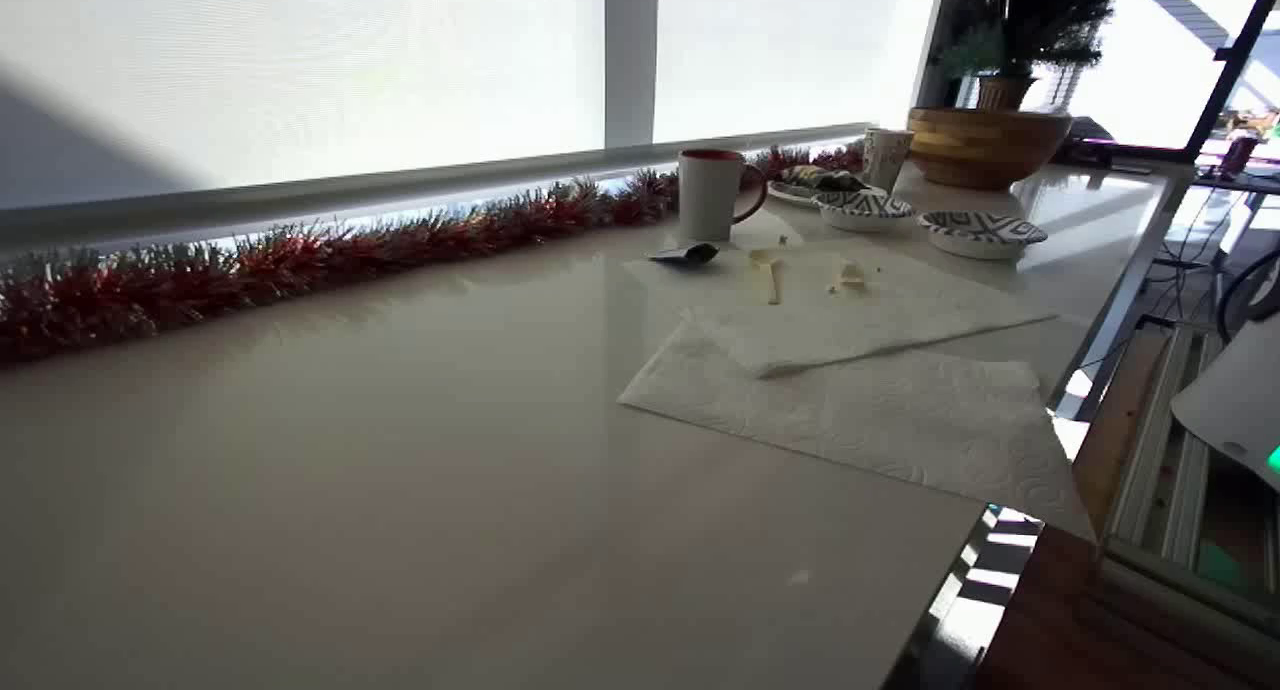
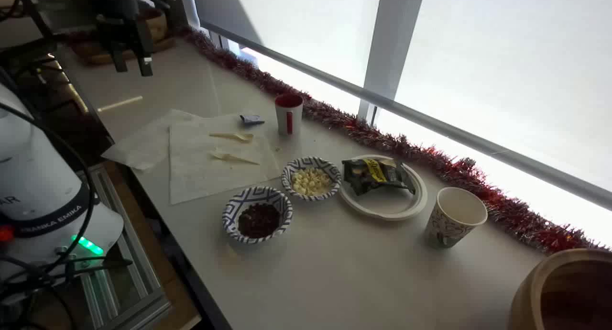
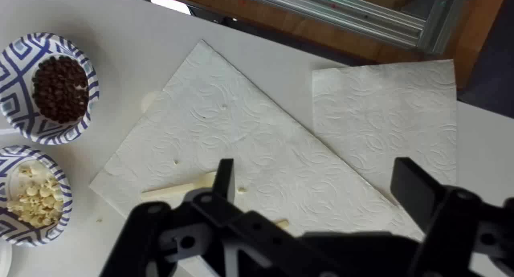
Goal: Use the spoon to transfer some contents from the closest bowl to the right cup
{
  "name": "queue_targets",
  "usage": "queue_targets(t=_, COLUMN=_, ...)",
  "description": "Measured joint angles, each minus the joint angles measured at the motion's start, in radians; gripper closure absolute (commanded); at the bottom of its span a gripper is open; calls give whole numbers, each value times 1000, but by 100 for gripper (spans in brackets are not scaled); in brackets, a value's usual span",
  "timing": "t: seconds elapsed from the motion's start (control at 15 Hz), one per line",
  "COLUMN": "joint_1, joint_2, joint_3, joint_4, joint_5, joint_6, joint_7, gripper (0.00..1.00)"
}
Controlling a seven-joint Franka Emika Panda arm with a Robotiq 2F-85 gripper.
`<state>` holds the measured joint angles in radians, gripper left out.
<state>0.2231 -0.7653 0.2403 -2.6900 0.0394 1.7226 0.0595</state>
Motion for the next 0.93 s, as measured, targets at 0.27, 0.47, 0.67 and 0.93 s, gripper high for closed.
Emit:
queue_targets(t=0.27, joint_1=0, joint_2=0, joint_3=0, joint_4=0, joint_5=0, joint_6=0, joint_7=0, gripper=0)
queue_targets(t=0.47, joint_1=0, joint_2=0, joint_3=0, joint_4=0, joint_5=0, joint_6=0, joint_7=0, gripper=0)
queue_targets(t=0.67, joint_1=-3, joint_2=3, joint_3=2, joint_4=0, joint_5=0, joint_6=3, joint_7=23, gripper=0)
queue_targets(t=0.93, joint_1=-54, joint_2=104, joint_3=38, joint_4=11, joint_5=0, joint_6=90, joint_7=228, gripper=0)
